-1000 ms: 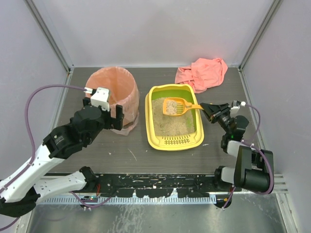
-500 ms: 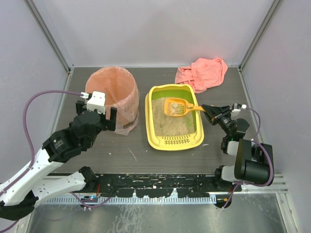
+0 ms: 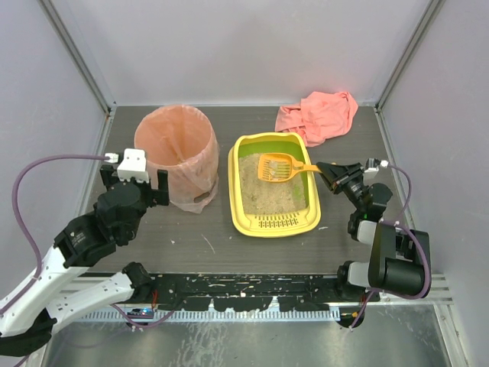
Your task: Clean the litter box
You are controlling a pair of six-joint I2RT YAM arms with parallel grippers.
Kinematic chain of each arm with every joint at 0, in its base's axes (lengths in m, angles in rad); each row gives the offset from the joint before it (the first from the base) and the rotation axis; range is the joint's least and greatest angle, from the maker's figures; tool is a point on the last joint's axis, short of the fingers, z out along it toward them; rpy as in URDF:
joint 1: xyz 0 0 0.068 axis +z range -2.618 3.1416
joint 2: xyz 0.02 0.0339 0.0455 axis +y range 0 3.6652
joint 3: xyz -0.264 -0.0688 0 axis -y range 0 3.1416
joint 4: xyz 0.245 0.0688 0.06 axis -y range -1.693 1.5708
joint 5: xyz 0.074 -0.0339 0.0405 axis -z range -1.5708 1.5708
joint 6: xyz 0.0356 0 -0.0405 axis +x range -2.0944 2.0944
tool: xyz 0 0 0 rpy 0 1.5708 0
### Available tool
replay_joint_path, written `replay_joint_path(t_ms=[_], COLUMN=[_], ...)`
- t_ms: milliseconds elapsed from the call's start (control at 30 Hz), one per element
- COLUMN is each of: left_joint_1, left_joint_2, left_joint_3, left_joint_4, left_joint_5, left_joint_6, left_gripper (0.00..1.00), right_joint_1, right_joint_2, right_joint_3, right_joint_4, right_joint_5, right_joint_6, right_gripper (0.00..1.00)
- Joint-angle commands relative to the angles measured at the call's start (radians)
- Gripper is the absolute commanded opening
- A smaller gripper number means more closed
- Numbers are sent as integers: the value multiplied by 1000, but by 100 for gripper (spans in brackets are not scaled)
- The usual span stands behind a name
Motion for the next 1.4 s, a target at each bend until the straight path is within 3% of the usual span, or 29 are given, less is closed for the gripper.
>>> replay_joint_path(t_ms=[0,133,200,500,600,700,833,933,1067,1367], left_joint_1=[37,76,82,88,88,88,88,89,89,92], left_joint_2=[15,17,8,0,-6,-4,-16,-12,-14,-32], left_joint_3=[-16,-31,-48,-43,-53,-53,-71,-62,-64,-70], left_joint_4=[57,72,89,72,70,57,64,55,55,40], left_joint_5=[-1,18,4,-12,-9,-15,-26,-36,-48,-70], left_joint_6=[-22,-20,-15,-51,-67,-83,-101,-100,-102,-113], left_gripper=[98,98,98,98,98,98,98,98,98,98], right_joint_1=[41,-35,12,-48,21,-50,10,-62,-17,4], right_joint_2=[-19,-24,-10,-24,-33,-53,-26,-38,-32,-118], right_joint_3=[52,15,36,32,76,33,54,16,52,76], right_joint_4=[54,90,110,96,67,44,81,74,72,-83], right_joint_5=[-9,13,-19,-27,-50,-11,-52,-18,-54,19], right_joint_6=[-42,-2,-13,15,-28,-7,-20,14,-3,11], right_gripper=[1,1,1,1,1,1,1,1,1,1])
